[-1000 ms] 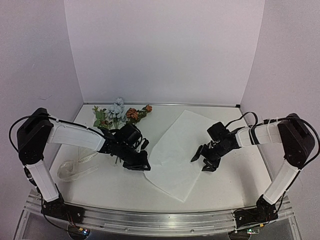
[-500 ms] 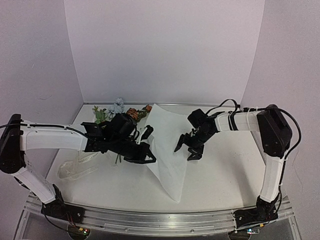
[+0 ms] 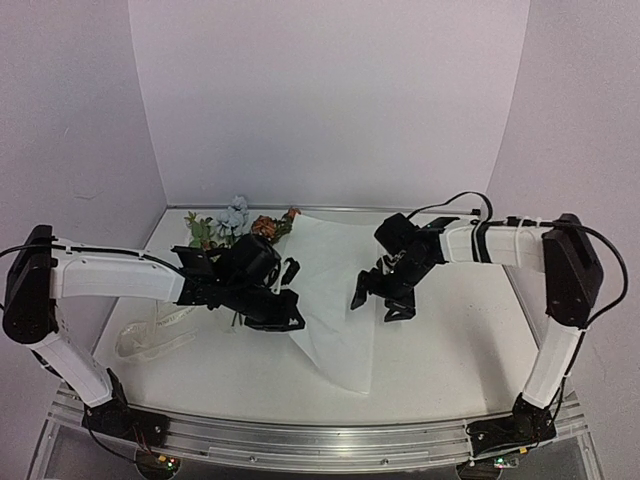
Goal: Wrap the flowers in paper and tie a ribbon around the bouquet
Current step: Pass from the left arm to the right
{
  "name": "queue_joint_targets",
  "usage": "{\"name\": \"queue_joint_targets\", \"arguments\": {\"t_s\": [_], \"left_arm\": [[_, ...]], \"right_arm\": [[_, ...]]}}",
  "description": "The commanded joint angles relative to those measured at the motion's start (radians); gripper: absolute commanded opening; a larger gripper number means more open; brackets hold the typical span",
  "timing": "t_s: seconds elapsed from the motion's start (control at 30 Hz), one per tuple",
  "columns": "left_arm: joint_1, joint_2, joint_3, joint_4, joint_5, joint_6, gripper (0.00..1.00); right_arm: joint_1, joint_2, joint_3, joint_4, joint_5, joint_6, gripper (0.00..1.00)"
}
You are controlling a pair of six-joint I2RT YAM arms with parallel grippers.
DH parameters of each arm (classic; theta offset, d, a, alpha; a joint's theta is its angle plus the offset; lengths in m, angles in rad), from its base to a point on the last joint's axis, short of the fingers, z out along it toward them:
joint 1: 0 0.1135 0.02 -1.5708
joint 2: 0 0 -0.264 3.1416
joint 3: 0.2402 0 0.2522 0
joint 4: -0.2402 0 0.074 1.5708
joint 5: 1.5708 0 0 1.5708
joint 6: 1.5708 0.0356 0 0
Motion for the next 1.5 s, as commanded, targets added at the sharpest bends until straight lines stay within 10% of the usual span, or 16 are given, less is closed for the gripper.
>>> {"name": "queue_joint_targets", "arguments": {"t_s": [0.0,0.23,0.67,1.47], "left_arm": [[0.002,0.024,0.050,-0.049,0.000,-0.049,0.02],[0.005,0.023,0.101,-0.102,0.098,-0.092,0.03],[0.027,-0.011,0.087,-0.113,0.164,-0.123,0.07],[0.035,-0.012,0.082,-0.121,0.158,-0.123,0.08]], "right_arm": [[0.095,-0.207,-0.062,-0.050,0.138,-0.228,0.89],[0.291,-0.269,-0.086,-0.026,0.208,-0.512,0.82],[0.486,-0.103,0.037,-0.018,0.247,-0.551,0.68],[0.503,-0.023,0.023,0.102,0.344,-0.502,0.24]]}}
